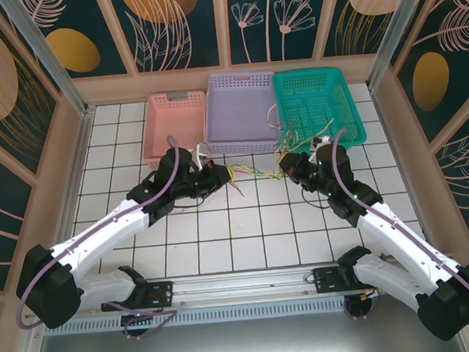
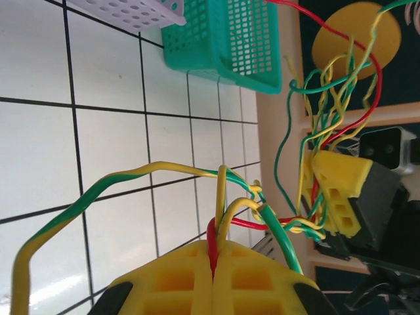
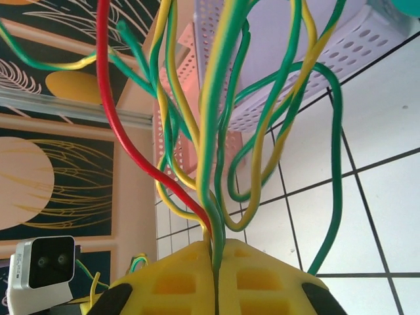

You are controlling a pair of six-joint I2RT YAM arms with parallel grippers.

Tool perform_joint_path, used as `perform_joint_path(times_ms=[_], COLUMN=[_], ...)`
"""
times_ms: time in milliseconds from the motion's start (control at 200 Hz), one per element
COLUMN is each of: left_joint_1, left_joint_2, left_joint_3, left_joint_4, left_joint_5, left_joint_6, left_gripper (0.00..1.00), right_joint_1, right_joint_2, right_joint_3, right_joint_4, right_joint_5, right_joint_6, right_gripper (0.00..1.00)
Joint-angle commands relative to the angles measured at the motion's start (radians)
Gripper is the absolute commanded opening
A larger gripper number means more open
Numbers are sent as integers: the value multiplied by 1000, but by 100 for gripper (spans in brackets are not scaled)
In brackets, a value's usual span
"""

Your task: Untangle the cables

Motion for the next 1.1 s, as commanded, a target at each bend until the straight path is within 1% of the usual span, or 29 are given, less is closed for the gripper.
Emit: perform_joint_path(times_ms=[0,70,120,160,190,235,245,335,440,505,596,656,696,831,936,1011,1096], left_joint_1=[40,40,40,40,39,40,40,39,39,40,39,40,39,40,38,38,37], left_joint_2=[61,98,115,122,123,122,122,118,112,112,111,117,119,106,106,90,63], left_joint_3=[34,62,78,83,85,80,80,81,94,101,95,87,84,67,65,58,45], left_joint_4=[-155,-205,-238,-256,-260,-255,-255,-261,-289,-305,-298,-289,-290,-252,-221,-199,-169], left_joint_5=[-47,-34,-38,-52,-55,-55,-54,-76,-117,-126,-101,-71,-58,-18,24,30,32], left_joint_6=[105,152,184,196,199,200,200,194,187,184,173,155,141,96,63,61,62], left_gripper=[0,0,14,33,42,47,48,54,55,55,56,56,56,57,56,57,56], right_joint_1=[5,19,21,31,33,33,47,64,75,87,116,122,124,130,132,132,132], right_joint_2=[-16,-13,-4,-2,-2,-3,-5,-15,-36,-44,-75,-99,-109,-120,-123,-124,-121], right_joint_3=[-14,-37,-55,-68,-83,-109,-115,-179,-263,-291,-329,-351,-358,-365,-359,-332,-271], right_joint_4=[-48,-34,-28,-28,-18,-5,-2,50,115,114,125,132,129,114,111,116,71], right_joint_5=[150,131,103,98,96,95,95,102,113,123,156,161,188,212,232,256,298], right_joint_6=[6,14,19,19,17,20,21,29,61,77,101,122,134,169,239,287,358], right_gripper=[0,0,0,0,0,0,0,0,0,0,0,0,0,0,0,0,0])
